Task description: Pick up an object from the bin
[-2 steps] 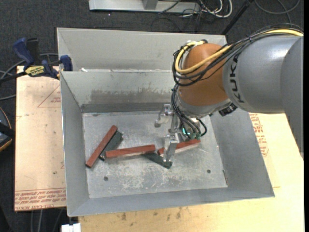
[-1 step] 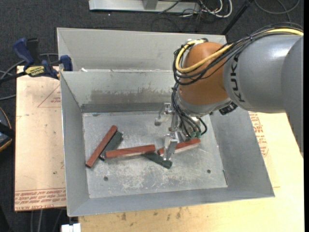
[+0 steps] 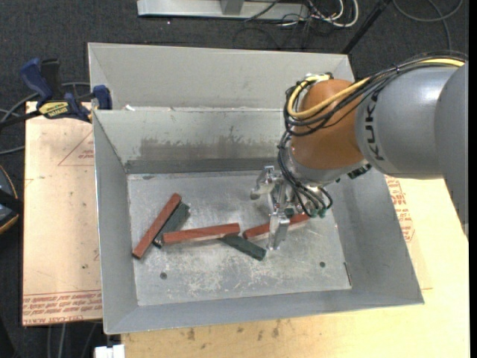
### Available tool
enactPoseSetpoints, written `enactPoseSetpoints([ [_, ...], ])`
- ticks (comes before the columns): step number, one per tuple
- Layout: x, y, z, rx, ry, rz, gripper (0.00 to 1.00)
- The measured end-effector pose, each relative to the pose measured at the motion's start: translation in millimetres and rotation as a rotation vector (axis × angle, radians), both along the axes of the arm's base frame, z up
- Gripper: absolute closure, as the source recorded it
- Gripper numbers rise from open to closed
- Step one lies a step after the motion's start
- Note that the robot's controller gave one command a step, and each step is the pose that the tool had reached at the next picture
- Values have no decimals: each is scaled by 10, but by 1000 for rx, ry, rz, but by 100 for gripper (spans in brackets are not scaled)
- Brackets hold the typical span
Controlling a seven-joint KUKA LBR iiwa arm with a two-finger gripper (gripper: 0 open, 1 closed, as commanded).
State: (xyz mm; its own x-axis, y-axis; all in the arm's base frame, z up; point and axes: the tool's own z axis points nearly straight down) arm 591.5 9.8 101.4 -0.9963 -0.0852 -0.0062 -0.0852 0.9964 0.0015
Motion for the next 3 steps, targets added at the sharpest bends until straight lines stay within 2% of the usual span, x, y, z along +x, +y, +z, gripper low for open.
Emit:
enactPoseSetpoints([
  [1, -23, -182, -54, -1, 6, 27, 0],
  [2, -55, -146, 236, -1, 1, 8, 0],
  [3, -78, -214, -242, 0, 0, -11, 0],
])
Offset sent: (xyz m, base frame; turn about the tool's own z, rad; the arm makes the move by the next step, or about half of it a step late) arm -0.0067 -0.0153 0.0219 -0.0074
